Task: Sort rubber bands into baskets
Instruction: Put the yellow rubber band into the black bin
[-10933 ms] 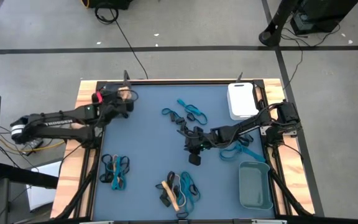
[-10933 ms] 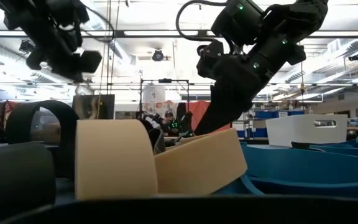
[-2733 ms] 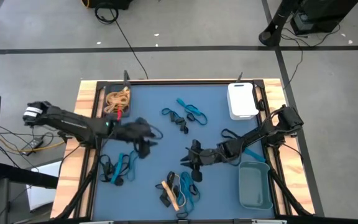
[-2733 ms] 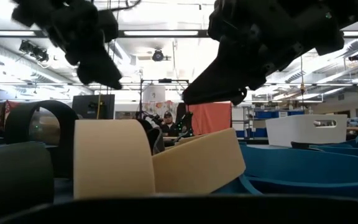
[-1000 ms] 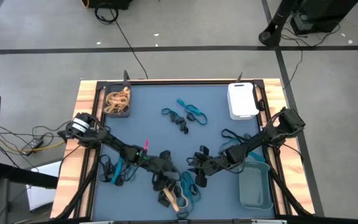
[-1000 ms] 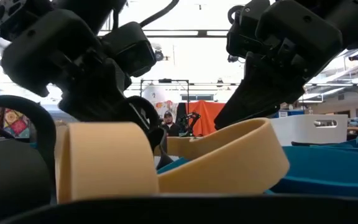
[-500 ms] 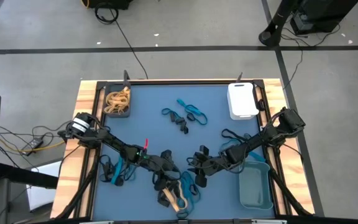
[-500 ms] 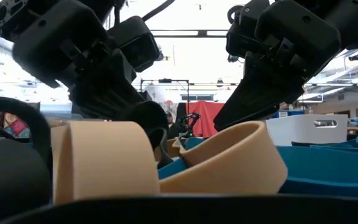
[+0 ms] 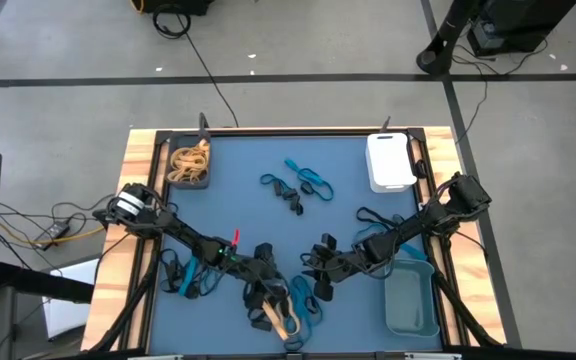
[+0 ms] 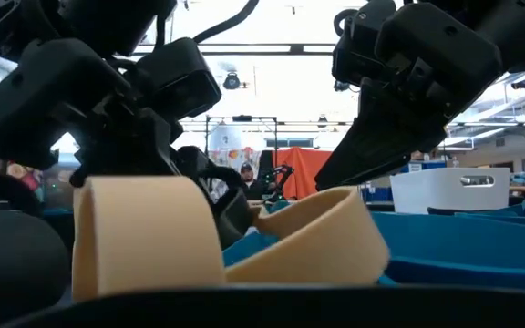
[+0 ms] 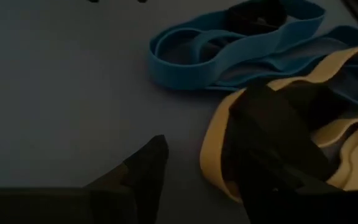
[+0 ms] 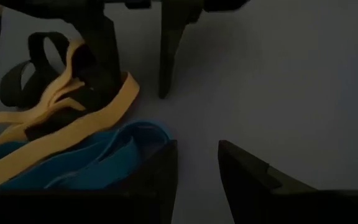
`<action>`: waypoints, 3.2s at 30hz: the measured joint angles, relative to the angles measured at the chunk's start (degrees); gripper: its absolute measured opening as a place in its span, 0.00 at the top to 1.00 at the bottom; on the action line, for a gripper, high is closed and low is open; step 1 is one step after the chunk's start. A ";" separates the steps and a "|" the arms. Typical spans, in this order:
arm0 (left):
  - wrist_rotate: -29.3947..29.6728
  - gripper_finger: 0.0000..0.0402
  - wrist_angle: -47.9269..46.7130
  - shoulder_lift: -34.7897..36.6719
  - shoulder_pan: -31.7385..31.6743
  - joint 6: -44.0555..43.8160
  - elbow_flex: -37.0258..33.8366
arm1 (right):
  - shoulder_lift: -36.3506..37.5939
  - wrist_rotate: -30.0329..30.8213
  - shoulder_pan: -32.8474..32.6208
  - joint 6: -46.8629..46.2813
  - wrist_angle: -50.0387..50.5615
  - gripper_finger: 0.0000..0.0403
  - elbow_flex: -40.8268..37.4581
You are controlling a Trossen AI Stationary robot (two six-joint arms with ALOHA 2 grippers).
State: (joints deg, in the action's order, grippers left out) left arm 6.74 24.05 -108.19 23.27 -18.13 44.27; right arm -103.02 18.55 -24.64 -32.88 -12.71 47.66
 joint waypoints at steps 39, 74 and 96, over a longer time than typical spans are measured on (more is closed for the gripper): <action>44.58 0.97 -63.88 44.29 -22.13 -3.21 7.04 | 0.00 -0.02 -0.46 -0.02 1.12 0.68 -0.33; 28.62 0.97 -93.04 47.50 -62.58 -13.57 7.04 | 0.00 0.01 -1.11 0.02 1.73 0.68 -0.33; 28.52 0.83 -86.74 47.44 -69.02 -9.00 2.77 | 0.00 0.32 -1.12 0.04 1.91 0.68 -0.33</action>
State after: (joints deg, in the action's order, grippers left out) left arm 35.25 -62.70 -60.75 -45.76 -27.13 47.04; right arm -103.02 18.87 -25.77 -32.85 -10.80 47.33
